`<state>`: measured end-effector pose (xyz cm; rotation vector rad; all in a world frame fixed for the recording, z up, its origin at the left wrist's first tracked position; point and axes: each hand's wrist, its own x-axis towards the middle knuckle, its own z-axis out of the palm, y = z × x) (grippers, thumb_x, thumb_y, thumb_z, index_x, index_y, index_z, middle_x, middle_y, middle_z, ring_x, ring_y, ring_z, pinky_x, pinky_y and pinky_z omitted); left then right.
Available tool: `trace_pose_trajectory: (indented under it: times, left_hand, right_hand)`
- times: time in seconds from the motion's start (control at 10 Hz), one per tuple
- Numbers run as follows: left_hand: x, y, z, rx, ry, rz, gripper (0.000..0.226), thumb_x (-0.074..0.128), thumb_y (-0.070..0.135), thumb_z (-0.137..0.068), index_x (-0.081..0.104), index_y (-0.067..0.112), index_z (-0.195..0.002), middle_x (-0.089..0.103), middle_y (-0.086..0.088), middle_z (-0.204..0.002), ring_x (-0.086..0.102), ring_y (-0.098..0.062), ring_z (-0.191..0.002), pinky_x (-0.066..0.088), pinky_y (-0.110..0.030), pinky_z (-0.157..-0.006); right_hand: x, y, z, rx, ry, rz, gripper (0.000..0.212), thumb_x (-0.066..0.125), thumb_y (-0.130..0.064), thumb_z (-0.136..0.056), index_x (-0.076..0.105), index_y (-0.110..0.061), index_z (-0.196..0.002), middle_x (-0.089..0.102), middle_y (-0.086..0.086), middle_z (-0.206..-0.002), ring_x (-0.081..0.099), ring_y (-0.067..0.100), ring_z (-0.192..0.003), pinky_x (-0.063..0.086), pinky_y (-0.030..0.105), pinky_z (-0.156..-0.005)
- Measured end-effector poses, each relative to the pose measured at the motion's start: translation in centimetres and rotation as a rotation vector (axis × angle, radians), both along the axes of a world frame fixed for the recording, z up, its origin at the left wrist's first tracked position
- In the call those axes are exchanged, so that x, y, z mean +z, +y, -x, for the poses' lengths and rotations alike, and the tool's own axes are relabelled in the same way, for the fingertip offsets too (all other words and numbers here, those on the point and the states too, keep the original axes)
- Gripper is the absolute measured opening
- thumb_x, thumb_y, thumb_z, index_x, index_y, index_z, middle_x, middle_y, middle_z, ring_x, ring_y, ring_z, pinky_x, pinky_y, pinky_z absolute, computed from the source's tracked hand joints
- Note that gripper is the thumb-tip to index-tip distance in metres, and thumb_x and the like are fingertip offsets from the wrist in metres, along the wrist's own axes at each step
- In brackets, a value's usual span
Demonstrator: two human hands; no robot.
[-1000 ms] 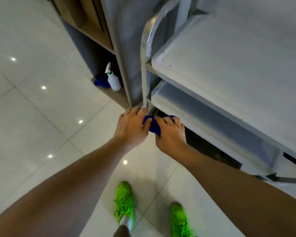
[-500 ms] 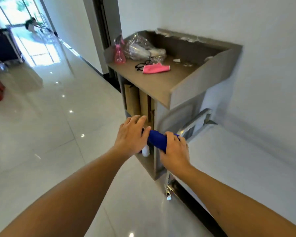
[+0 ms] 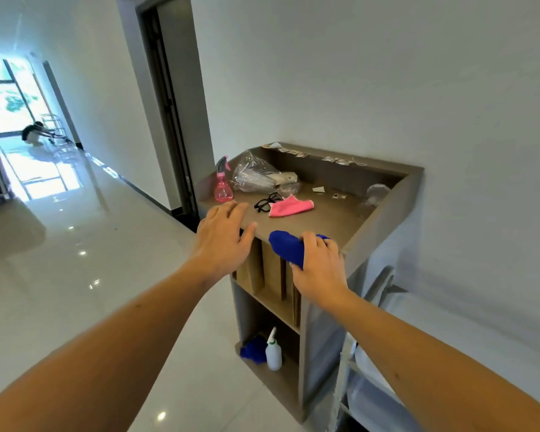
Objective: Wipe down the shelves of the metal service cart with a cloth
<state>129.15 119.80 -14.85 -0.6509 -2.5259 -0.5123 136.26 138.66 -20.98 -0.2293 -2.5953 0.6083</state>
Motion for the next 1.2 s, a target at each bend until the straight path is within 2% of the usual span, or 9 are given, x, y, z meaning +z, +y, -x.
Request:
trace_pose_trajectory:
  times: [0.2, 0.4, 0.5, 0.7, 0.8, 1.0, 1.2]
  left_hand:
    - [-1.2, 1.1, 5.7, -0.044, -0.038, -0.006, 0.055, 0.043, 0.049, -0.099, 0.041, 0.022, -0.146, 0.045, -0.004, -0.148, 0.034, -0.024, -0.138, 0.031, -0.045, -0.112]
    - [-2.4, 4.0, 12.9, -0.112, -0.03, 0.003, 0.054, 0.038, 0.054, -0.097, 0.045, 0.025, -0.142, 0.049, -0.002, -0.144, 0.039, -0.022, -0.134, 0.035, -0.045, -0.11]
    - [-3.0, 5.4, 16.7, -0.122, -0.085, 0.028, 0.062, 0.03, 0.061, -0.091, 0.046, 0.027, -0.14, 0.049, 0.0, -0.144, 0.038, -0.022, -0.134, 0.035, -0.046, -0.109]
    - [-4.5, 7.6, 22.3, -0.161, -0.118, 0.075, 0.05, 0.039, 0.053, -0.096, 0.05, 0.026, -0.137, 0.053, -0.001, -0.14, 0.041, -0.023, -0.13, 0.038, -0.043, -0.104]
    - [-5.4, 8.1, 23.8, -0.227, -0.147, 0.112, 0.051, 0.036, 0.053, -0.097, 0.046, 0.027, -0.139, 0.051, -0.003, -0.141, 0.04, -0.024, -0.131, 0.039, -0.045, -0.104]
    - [-6.2, 8.8, 26.2, -0.396, -0.174, 0.112, 0.05, 0.038, 0.048, -0.099, 0.045, 0.02, -0.141, 0.05, -0.007, -0.141, 0.041, -0.026, -0.129, 0.04, -0.044, -0.102]
    - [-5.7, 7.7, 25.8, -0.645, -0.106, 0.066, 0.045, 0.045, 0.044, -0.099, 0.047, 0.021, -0.138, 0.052, -0.006, -0.138, 0.043, -0.024, -0.125, 0.035, -0.038, -0.101]
  right_hand:
    - [-0.3, 0.6, 4.2, -0.052, -0.014, -0.038, 0.055, 0.075, -0.024, -0.083, 0.043, -0.026, -0.128, 0.058, -0.001, -0.123, 0.047, 0.021, -0.118, 0.043, 0.044, -0.1]
    - [-1.0, 2.6, 11.1, -0.15, -0.127, -0.027, 0.054, 0.073, -0.025, -0.085, 0.042, -0.023, -0.129, 0.057, 0.002, -0.128, 0.045, 0.027, -0.123, 0.045, 0.049, -0.101]
    - [-1.7, 3.4, 14.5, -0.238, -0.217, -0.061, 0.053, 0.068, -0.026, -0.086, 0.042, -0.021, -0.132, 0.055, 0.006, -0.13, 0.043, 0.032, -0.124, 0.042, 0.052, -0.1]
    - [-2.8, 4.8, 19.5, -0.332, -0.268, -0.177, 0.045, 0.063, -0.025, -0.088, 0.048, -0.02, -0.13, 0.055, 0.011, -0.13, 0.04, 0.037, -0.126, 0.037, 0.055, -0.102]
    - [-3.6, 5.2, 20.7, -0.406, -0.271, -0.224, 0.046, 0.063, -0.025, -0.09, 0.047, -0.019, -0.133, 0.054, 0.012, -0.132, 0.039, 0.037, -0.127, 0.035, 0.056, -0.104]
    - [-4.9, 4.9, 20.9, -0.518, -0.428, -0.174, 0.045, 0.051, -0.047, -0.099, 0.049, -0.021, -0.135, 0.052, 0.011, -0.137, 0.033, 0.04, -0.133, 0.026, 0.062, -0.111]
    - [-2.7, 1.2, 19.5, -0.667, -0.353, -0.174, 0.045, 0.051, -0.051, -0.096, 0.052, -0.023, -0.131, 0.051, 0.008, -0.139, 0.035, 0.037, -0.134, 0.031, 0.058, -0.108]
